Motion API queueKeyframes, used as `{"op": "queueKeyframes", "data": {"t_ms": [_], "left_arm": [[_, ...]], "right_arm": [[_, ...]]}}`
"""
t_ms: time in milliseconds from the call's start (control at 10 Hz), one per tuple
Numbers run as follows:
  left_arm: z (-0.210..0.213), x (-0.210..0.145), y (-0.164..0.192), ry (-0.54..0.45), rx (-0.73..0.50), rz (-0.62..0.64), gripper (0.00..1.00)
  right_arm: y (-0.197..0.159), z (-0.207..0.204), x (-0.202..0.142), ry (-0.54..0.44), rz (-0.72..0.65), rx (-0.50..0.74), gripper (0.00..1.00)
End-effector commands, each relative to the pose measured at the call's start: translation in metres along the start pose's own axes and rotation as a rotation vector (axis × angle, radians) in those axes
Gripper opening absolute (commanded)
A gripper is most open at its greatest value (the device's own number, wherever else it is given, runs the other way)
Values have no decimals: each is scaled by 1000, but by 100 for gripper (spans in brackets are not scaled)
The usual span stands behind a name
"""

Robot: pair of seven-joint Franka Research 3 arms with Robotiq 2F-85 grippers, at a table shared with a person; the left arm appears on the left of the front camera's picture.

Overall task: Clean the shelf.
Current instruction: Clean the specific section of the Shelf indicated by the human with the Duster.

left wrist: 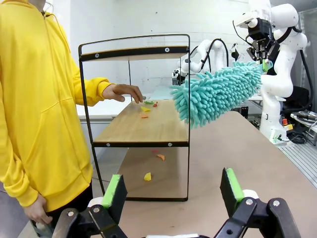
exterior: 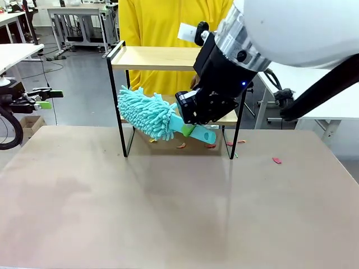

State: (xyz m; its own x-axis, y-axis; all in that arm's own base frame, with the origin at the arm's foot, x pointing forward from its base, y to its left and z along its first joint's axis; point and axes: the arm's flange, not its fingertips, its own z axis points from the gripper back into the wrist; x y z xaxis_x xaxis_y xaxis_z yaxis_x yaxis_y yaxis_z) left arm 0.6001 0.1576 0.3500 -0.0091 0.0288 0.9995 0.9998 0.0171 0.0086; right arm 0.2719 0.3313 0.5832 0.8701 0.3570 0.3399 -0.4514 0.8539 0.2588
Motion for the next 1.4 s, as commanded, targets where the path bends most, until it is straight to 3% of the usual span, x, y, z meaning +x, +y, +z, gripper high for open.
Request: {"op": "queueKeyframes", "data": {"t_ms": [0, 100, 300, 500, 900, 1300], "left_arm": [[0, 3, -2, -2, 1, -10, 100], [0, 3, -2, -2, 1, -10, 100], [0, 3, -2, -2, 1, -10, 100], [0, 3, -2, -2, 1, -10, 100], [0, 3, -2, -2, 1, -10, 100], [0, 3, -2, -2, 1, -10, 100]], "right_arm": [[-2, 7, -7, -13, 7, -2, 13], [0, 0, 0, 0, 0, 0, 13], [43, -21, 42, -63, -181, -136, 13], [73, -40, 72, -118, -293, -169, 13], [98, -90, 133, -222, -399, -233, 13], [104, -125, 172, -265, -364, -267, 13]]}}
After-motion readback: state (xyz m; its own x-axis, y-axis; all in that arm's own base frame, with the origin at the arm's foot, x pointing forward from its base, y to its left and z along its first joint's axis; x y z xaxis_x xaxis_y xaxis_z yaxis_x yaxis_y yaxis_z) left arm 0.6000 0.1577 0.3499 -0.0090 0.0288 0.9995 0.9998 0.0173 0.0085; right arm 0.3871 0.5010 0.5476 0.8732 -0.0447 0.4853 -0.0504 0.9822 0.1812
